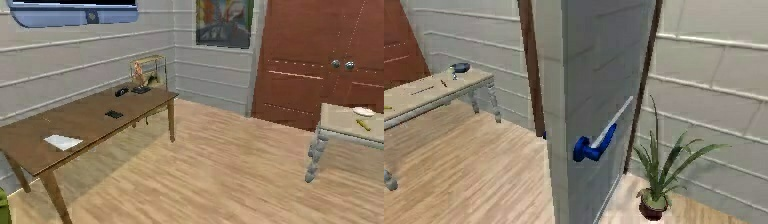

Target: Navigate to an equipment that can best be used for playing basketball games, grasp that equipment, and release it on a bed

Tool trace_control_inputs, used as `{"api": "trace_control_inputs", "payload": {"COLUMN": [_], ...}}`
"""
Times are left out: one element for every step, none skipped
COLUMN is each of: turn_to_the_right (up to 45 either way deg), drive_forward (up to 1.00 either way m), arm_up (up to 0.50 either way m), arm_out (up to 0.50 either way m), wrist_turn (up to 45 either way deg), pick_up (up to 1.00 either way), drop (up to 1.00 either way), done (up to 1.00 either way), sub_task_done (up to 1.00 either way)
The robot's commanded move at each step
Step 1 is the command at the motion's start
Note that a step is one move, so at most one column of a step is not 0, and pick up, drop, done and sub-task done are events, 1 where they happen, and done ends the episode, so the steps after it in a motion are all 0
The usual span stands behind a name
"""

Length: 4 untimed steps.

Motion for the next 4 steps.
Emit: {"api": "trace_control_inputs", "payload": {"turn_to_the_right": [45.0, 0.0, 45.0, 30.0], "drive_forward": [0.00, 0.85, 0.00, 0.00], "arm_up": [0.00, 0.00, 0.00, 0.00], "arm_out": [0.00, 0.00, 0.00, 0.00], "wrist_turn": [0.0, 0.0, 0.0, 0.0], "pick_up": [0.00, 0.00, 0.00, 0.00], "drop": [0.00, 0.00, 0.00, 0.00], "done": [0.00, 0.00, 0.00, 0.00], "sub_task_done": [0.00, 0.00, 0.00, 0.00]}}
